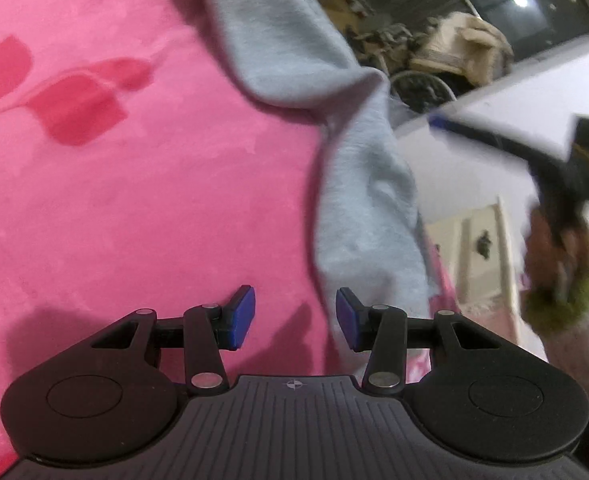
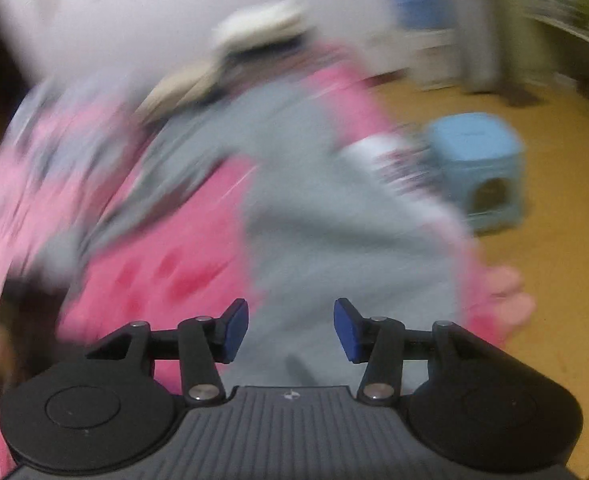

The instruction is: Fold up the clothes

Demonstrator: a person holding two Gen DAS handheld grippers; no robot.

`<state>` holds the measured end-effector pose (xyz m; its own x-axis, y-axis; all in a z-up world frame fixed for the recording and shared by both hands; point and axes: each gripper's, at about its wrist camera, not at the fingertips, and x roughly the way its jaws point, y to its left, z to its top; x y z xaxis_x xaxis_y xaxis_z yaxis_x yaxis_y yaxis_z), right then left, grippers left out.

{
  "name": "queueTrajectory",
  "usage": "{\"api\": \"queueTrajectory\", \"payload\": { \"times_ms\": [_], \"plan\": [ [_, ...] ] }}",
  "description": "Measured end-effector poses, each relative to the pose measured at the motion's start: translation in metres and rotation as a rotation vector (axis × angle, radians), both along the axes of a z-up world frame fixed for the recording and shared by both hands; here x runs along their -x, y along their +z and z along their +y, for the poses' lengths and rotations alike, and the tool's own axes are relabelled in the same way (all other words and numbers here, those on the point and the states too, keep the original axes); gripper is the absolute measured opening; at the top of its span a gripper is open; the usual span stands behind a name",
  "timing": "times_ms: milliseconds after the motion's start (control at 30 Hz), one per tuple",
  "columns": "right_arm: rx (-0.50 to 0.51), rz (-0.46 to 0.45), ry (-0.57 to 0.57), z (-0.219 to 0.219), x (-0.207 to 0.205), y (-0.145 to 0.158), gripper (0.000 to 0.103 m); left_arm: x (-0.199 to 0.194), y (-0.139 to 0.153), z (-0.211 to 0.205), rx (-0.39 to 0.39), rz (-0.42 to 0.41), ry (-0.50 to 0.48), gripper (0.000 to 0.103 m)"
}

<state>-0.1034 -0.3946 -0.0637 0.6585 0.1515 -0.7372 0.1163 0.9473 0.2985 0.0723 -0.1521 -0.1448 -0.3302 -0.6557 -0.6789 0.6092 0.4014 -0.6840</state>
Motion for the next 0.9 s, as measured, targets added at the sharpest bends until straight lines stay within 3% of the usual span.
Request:
{"api": "queueTrajectory", "payload": {
  "times_ms": [100,200,300,400,433,500,533,567,733,900],
  "plan": [
    [0.115,0.07,0.268,0.063,-0.001,-0.012,0.052,-0.005,0.005,0.009,-0.008,-0.007,0.052,0.044],
    [0.244,0.149,0.446,0.109,0.004,-0.034,0.056,-0.008,0.011,0.017,-0.024,-0.028,0.085,0.044],
    [0.361,0.184,0.551,0.136,0.014,-0.054,0.06,-0.008,0.013,0.02,-0.032,-0.03,0.105,0.044],
    [0.448,0.211,0.545,0.143,0.017,-0.074,0.059,-0.005,0.012,0.018,-0.044,-0.037,0.114,0.044],
    [0.435,0.211,0.526,0.141,0.018,-0.076,0.056,-0.005,0.012,0.018,-0.046,-0.039,0.119,0.044],
    [0.364,0.205,0.469,0.13,0.022,-0.073,0.036,-0.005,0.013,0.018,-0.047,-0.045,0.13,0.044],
    [0.307,0.208,0.436,0.122,0.023,-0.068,0.009,-0.006,0.013,0.019,-0.044,-0.05,0.135,0.044],
    [0.241,0.206,0.41,0.113,0.025,-0.061,0.002,-0.007,0.014,0.019,-0.04,-0.056,0.138,0.044],
    [0.035,0.151,0.295,0.068,0.054,-0.015,0.002,-0.01,0.017,0.023,-0.011,-0.086,0.152,0.044],
    [-0.055,0.199,0.171,0.029,0.091,-0.007,0.002,-0.013,0.019,0.026,0.018,-0.116,0.165,0.044]
  ]
}}
